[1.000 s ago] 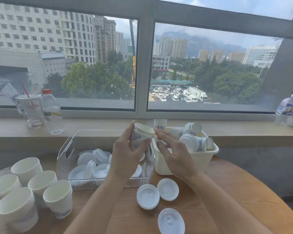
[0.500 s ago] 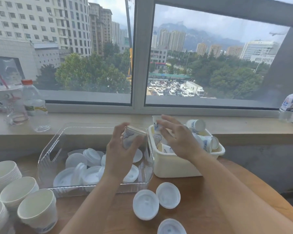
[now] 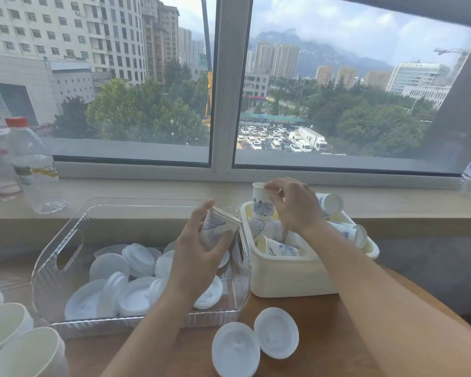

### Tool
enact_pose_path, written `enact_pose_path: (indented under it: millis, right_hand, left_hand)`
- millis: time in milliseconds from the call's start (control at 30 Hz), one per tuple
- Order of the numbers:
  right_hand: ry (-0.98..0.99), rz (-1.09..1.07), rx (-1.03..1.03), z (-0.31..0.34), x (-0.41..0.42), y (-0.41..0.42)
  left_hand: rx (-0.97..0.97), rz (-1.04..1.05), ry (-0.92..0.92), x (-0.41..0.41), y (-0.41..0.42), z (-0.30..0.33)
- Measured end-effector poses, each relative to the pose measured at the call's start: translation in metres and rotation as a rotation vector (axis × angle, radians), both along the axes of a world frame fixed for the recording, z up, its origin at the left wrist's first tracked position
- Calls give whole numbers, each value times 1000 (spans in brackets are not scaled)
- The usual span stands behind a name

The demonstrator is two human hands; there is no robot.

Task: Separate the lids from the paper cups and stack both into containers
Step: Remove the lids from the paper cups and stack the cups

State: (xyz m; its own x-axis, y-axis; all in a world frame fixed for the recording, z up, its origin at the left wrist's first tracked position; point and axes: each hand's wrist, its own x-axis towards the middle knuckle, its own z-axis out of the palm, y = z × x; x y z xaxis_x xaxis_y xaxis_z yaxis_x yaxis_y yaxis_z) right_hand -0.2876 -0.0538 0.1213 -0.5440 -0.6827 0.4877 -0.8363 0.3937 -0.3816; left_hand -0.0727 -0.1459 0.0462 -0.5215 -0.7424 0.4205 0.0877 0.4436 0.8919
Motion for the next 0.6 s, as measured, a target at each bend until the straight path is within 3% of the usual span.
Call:
enact_pose_path:
  millis: [100, 300, 600]
  right_hand:
    - [-32, -14, -129, 9, 4, 10]
    - [-389, 221, -403, 31, 28, 43]
    - [-421, 366, -245, 17, 49, 67]
  left_hand:
    - [-5, -14, 5, -3, 4, 3]
    - [-33, -24, 25, -6, 18, 14]
    - [-79, -86, 26, -8, 33, 23]
